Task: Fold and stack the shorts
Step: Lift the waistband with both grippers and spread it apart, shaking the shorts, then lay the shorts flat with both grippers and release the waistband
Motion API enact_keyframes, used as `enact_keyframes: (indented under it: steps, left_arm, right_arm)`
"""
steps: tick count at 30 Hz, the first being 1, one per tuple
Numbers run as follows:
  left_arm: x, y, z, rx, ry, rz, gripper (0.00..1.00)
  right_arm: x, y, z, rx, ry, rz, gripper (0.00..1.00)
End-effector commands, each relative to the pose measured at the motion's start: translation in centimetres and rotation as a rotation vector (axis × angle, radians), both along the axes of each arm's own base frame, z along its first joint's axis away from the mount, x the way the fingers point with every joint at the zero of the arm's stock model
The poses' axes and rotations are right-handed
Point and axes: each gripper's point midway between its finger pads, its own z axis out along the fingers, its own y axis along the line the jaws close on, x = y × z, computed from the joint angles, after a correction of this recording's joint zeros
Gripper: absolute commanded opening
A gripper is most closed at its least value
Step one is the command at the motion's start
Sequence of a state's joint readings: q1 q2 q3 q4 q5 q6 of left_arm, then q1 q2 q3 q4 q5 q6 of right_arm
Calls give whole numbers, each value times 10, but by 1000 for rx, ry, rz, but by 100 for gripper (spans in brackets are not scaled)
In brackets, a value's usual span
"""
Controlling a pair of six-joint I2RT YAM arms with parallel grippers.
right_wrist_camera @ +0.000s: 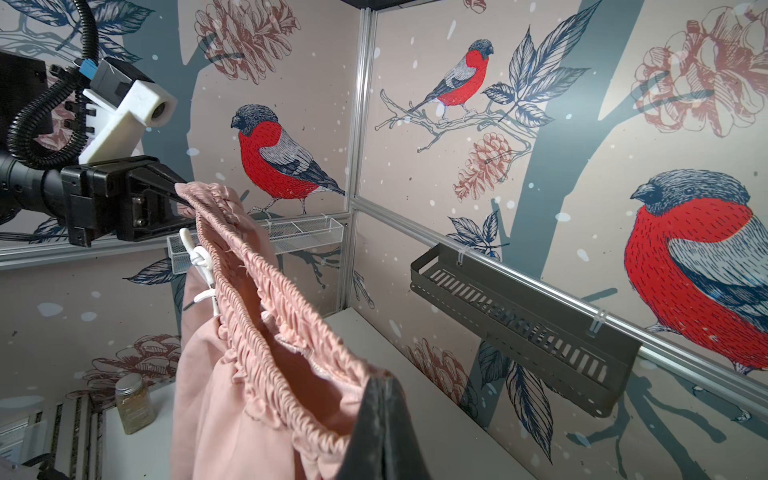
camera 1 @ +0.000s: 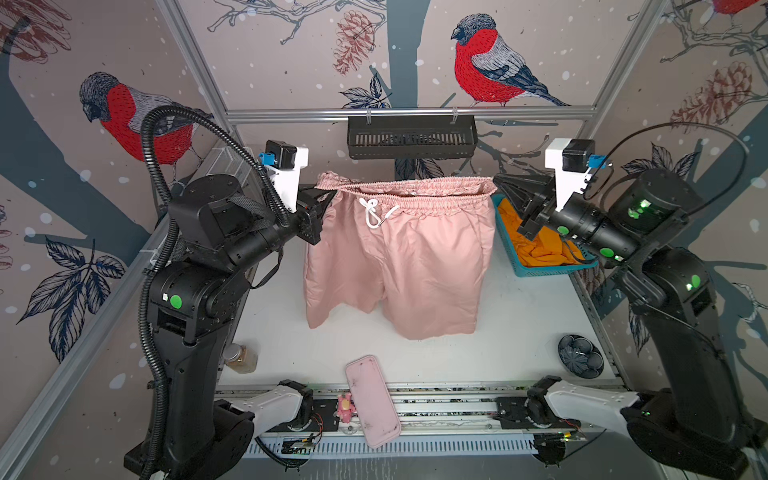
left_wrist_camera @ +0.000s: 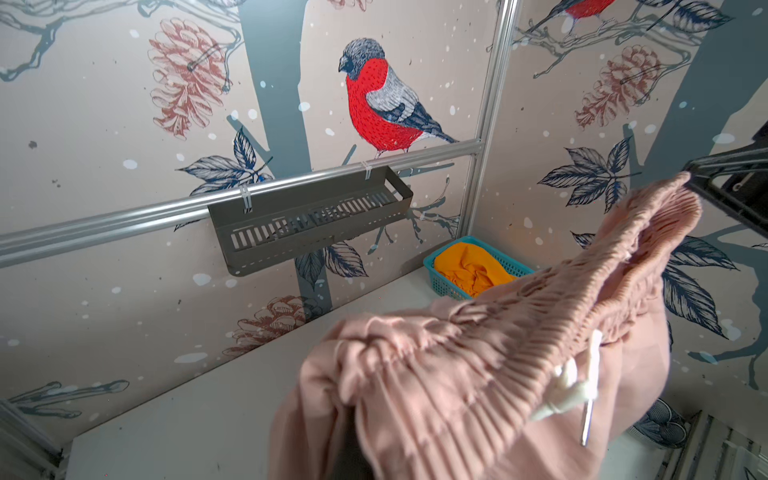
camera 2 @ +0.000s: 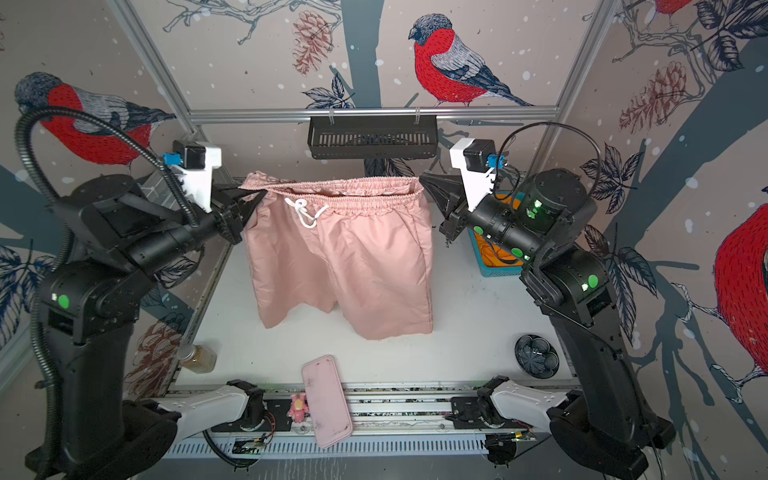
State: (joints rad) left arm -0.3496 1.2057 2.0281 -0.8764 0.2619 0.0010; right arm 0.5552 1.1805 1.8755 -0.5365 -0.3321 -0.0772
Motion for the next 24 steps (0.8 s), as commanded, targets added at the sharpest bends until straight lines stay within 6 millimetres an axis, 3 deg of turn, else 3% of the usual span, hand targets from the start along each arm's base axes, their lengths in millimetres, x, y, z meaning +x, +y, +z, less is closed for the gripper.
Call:
enact_keyframes:
  steps: [1, 5, 9, 13, 16, 20, 24]
  left_arm:
    - [28, 9, -43, 64, 130, 106, 0]
    - [88, 7, -100, 92, 206, 169, 0]
    - [160, 8, -174, 105, 280, 195, 0]
    - [227, 13, -248, 182, 311, 258, 0]
    - [265, 9, -292, 234, 304, 264, 0]
    - [311, 16, -335, 269, 323, 324, 0]
    - [349, 26, -349, 240, 313, 398, 0]
  right_arm:
    - [40, -2, -30, -40, 58, -136, 0]
    - [107, 4, -92, -123, 111, -233, 0]
    - [182, 6, -167, -169, 199, -260, 0]
    - [240, 9, -231, -196, 214, -281, 0]
    - [278, 14, -276, -203, 235, -281, 0]
    - [319, 17, -321, -194, 261, -297, 0]
    - [350, 22, -350, -150, 262, -295, 0]
